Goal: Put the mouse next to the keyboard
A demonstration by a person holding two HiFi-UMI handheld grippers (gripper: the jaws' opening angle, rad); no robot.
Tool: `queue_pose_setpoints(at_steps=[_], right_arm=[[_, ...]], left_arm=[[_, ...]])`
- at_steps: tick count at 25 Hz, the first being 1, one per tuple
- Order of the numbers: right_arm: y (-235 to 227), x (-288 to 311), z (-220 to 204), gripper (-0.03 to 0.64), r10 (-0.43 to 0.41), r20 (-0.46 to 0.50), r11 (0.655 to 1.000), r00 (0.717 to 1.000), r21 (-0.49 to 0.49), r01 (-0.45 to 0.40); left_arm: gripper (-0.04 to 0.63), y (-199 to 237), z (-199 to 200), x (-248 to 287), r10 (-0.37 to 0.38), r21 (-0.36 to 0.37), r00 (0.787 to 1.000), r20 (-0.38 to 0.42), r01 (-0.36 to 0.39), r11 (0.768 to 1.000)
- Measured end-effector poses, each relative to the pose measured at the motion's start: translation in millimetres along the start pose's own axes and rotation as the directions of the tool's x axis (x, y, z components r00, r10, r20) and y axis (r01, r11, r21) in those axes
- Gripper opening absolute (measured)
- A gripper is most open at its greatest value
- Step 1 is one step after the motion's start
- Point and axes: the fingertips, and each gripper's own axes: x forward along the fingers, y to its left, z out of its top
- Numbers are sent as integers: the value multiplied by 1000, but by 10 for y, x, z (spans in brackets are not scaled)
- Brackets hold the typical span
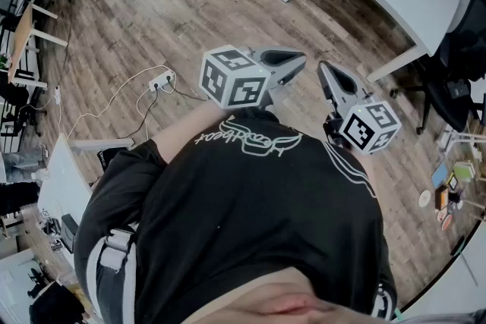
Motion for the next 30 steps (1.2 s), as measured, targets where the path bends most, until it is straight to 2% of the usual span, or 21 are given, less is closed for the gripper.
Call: queue_pose_setpoints(at_steps=[6,16,21,26,30], right_arm=[[-91,-4,3,9,-32,5,999,999,-5,32],[-497,102,32,10,-88,-2,996,996,22,88],[-771,287,23,9,-104,-19,994,994,13,104],[-1189,488,47,9,-146,-40,988,989,41,147],[-1674,695,166,11,-188,-50,980,981,58,191]], left_arm=[[6,37,53,64,-12,11,1000,4,12,1000],[6,280,106,328,-25,-30,999,22,25,999],[6,601,179,501,-17,-69,999,30,19,997],[6,960,258,814,-46,-80,999,-3,45,996],[6,1341,467,1221,-78,-91,997,-24,75,993]])
